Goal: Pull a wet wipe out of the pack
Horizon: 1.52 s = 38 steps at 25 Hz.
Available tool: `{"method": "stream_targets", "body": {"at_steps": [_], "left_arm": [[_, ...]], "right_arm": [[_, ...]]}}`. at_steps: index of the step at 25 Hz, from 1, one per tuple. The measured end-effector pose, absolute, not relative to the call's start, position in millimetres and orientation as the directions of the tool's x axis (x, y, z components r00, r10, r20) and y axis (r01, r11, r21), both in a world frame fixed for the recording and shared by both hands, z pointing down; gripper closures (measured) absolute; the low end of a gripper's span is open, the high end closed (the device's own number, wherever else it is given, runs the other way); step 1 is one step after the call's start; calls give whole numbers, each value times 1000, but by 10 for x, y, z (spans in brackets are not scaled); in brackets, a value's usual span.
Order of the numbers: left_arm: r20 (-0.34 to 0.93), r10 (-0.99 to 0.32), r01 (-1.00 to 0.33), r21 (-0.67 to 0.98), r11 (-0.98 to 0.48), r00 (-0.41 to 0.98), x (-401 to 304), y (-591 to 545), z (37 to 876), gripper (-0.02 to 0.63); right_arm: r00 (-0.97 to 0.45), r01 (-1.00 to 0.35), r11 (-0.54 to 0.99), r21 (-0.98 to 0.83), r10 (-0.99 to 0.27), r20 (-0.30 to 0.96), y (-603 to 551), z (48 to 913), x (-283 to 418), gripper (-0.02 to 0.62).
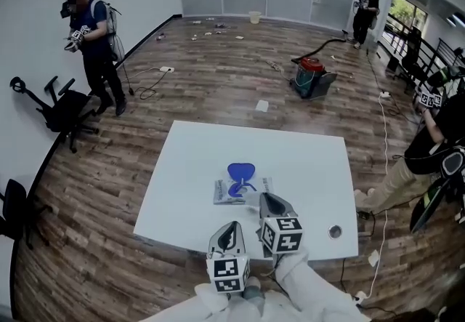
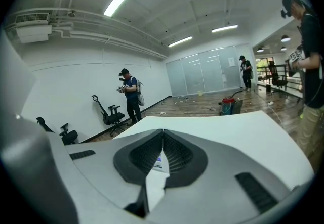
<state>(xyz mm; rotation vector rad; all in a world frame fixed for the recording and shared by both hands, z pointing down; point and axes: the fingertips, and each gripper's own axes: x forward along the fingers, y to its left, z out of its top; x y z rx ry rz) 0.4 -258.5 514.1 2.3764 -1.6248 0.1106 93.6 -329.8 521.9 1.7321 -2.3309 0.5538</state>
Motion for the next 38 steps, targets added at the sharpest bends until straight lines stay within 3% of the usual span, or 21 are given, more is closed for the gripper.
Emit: {"method": "stream_targets", "body": {"at_steps": [19,38], "left_arm": [[183,-888,-905,156,-397,421,180,-2489,5024,606],[192,-882,-901,156,-405,430,299,-2444,5040,606]], "right_arm": [[-222,-962,150,-227,-914,338,-2496,5314,1210,580],[-237,-956,156,-247,-909,342,-2366,5339,1256,581]]}}
